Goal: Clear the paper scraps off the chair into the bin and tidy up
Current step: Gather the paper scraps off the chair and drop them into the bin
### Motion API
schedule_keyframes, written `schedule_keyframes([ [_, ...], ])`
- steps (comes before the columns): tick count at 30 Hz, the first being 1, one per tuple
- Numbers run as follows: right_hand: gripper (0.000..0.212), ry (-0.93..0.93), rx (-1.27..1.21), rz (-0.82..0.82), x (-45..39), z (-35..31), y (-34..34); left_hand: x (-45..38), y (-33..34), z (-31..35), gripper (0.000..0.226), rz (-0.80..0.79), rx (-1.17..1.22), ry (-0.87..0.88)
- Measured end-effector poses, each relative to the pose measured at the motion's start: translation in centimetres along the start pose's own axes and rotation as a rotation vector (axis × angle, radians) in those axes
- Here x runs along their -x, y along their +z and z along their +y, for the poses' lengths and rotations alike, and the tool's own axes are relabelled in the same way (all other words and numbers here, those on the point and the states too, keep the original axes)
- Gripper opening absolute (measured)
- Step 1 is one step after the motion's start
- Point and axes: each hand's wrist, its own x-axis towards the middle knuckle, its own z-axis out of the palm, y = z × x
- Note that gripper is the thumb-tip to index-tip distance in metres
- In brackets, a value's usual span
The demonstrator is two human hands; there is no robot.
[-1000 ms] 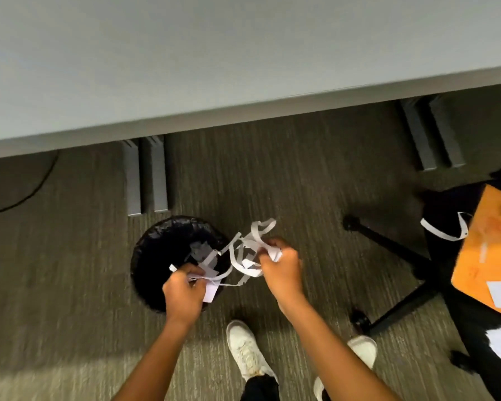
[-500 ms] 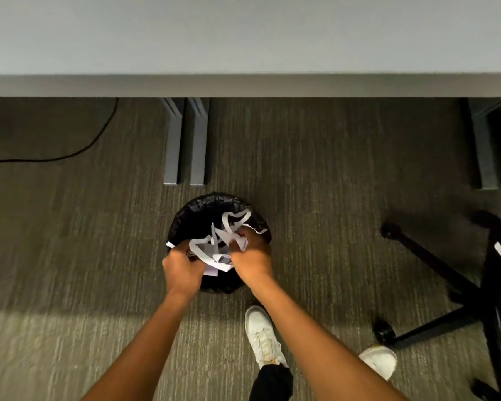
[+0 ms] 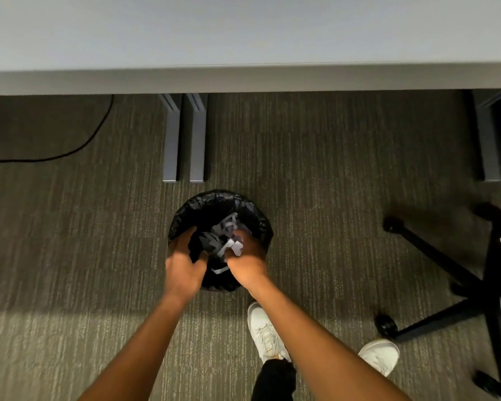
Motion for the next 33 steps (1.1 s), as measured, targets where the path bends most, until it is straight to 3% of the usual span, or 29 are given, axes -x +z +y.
schedule_keyframes([
  [7,0.036,0.016,-0.102,0.119,0.6,2.4,-4.1,1.0,3.2,2.4,0.058,-0.042,-0.020,0.042],
  [13,0.035,0.023,-0.263,0.277,2.1,6.1,-12.2,2.9,9.2,7.5,0.052,-0.152,0.003,0.102],
  [24,0.033,-0.014,-0.208,0.600,6.9,15.5,-28.2,8.7,22.7,17.8,0.050,-0.363,-0.058,0.307],
  [33,0.046,0.106,-0.138,0.847,13.0,26.7,-38.6,14.8,33.3,23.3,0.048,-0.579,-0.194,0.410],
])
